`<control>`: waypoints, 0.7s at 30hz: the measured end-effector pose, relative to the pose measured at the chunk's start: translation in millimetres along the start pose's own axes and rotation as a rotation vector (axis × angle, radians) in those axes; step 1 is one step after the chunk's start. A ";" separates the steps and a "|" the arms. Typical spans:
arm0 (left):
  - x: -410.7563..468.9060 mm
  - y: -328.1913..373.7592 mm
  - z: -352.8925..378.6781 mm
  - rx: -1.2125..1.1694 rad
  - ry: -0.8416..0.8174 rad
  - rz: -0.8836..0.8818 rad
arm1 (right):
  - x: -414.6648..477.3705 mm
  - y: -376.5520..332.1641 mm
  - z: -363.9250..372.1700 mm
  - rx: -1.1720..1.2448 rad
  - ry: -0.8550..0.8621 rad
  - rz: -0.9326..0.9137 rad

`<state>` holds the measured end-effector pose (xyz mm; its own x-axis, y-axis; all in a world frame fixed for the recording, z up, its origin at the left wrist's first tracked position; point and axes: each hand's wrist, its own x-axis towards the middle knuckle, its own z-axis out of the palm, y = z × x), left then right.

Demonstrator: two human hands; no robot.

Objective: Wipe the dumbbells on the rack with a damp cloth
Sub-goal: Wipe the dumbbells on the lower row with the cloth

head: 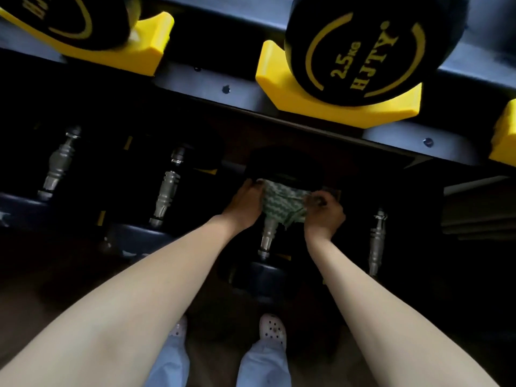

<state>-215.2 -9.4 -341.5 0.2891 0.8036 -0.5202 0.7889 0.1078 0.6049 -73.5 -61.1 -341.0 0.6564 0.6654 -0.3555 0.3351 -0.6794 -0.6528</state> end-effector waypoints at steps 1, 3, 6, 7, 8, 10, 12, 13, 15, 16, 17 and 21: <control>4.9 0.1 2.8 -0.018 -0.001 -0.010 | 0.4 0.5 8.6 0.038 0.055 0.041; 13.5 2.5 5.5 -0.101 -0.029 -0.064 | 0.5 -1.7 22.8 0.118 0.155 0.138; 22.3 6.8 9.0 -0.241 -0.079 -0.165 | 3.1 -6.5 39.1 0.201 0.092 0.231; 25.6 7.7 9.6 -0.282 -0.082 -0.186 | 3.9 -8.5 42.5 0.234 0.045 0.261; 27.1 9.6 10.1 -0.296 -0.078 -0.188 | 3.6 -10.6 43.8 0.269 -0.003 0.286; 28.1 14.0 9.2 -0.285 -0.074 -0.178 | 4.5 -9.2 43.9 0.310 -0.098 0.269; 29.1 14.9 10.0 -0.290 -0.076 -0.153 | 4.8 -3.5 41.9 0.261 -0.169 0.199; 29.2 13.7 10.2 -0.296 -0.070 -0.152 | 5.5 -0.3 41.5 0.231 -0.205 0.189; 26.5 11.2 10.7 -0.283 -0.081 -0.178 | 5.0 3.0 38.2 0.185 -0.266 0.216; 24.0 10.1 9.2 -0.254 -0.097 -0.199 | 4.9 3.9 36.7 0.162 -0.290 0.226; 21.2 8.3 8.1 -0.227 -0.117 -0.213 | 4.6 5.1 35.6 0.138 -0.313 0.229; 6.3 0.8 7.2 -0.176 -0.206 -0.234 | -7.5 9.0 26.9 0.033 -0.411 0.209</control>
<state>-208.8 -8.5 -348.6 0.2291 0.6126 -0.7565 0.7465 0.3882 0.5404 -93.5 -63.9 -362.2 0.3833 0.5868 -0.7133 0.1976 -0.8065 -0.5573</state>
